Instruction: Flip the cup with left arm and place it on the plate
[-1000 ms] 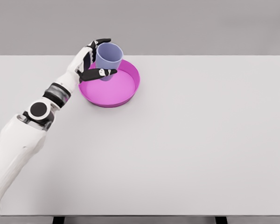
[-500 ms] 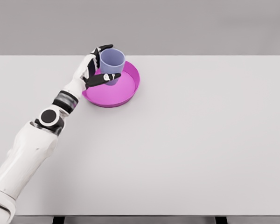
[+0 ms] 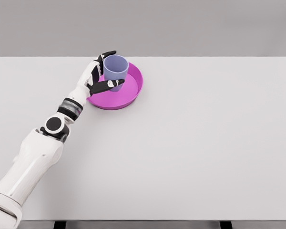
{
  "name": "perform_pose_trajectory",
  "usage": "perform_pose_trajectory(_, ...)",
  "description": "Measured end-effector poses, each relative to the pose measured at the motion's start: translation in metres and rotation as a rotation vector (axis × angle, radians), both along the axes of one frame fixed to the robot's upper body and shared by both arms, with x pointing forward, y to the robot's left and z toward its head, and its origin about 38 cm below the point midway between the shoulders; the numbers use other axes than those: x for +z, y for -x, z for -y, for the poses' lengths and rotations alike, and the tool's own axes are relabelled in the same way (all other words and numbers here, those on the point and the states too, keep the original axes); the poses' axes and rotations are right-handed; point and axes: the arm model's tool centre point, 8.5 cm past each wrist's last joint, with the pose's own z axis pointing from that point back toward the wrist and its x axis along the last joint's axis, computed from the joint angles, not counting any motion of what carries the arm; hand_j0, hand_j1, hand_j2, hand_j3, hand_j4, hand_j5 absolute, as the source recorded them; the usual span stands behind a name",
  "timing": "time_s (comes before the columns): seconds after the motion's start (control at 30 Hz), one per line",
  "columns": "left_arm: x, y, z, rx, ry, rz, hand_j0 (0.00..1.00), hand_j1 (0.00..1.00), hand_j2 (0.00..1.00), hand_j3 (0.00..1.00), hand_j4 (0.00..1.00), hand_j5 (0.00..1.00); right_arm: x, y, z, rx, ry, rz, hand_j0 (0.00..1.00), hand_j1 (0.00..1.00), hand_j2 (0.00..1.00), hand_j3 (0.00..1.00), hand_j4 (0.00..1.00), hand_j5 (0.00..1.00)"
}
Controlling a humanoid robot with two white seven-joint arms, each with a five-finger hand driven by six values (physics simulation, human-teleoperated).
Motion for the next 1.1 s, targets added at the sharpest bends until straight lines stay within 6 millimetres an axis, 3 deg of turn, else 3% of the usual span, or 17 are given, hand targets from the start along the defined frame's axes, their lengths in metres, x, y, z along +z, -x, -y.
perform_pose_trajectory(0.5,-0.0024,0.0,-0.0001,0.026,0.043,-0.012,0.85,0.85,0.85,0.85,0.85,0.85,0.0,0.0,0.0,0.0,0.0,0.0,1.0,1.0,1.0,1.0,1.0,1.0)
perform_pose_trajectory(0.63,-0.0034,0.0003,0.0,0.027,0.045,-0.015,1.0,1.0,1.0,1.0,1.0,1.0,0.0,0.0,0.0,0.0,0.0,0.0,1.0,1.0,1.0,1.0,1.0,1.0)
perform_pose_trajectory(1.1,-0.0008,0.0001,-0.003,0.027,0.035,-0.005,1.0,1.0,1.0,1.0,1.0,1.0,0.0,0.0,0.0,0.0,0.0,0.0,1.0,1.0,1.0,1.0,1.0,1.0)
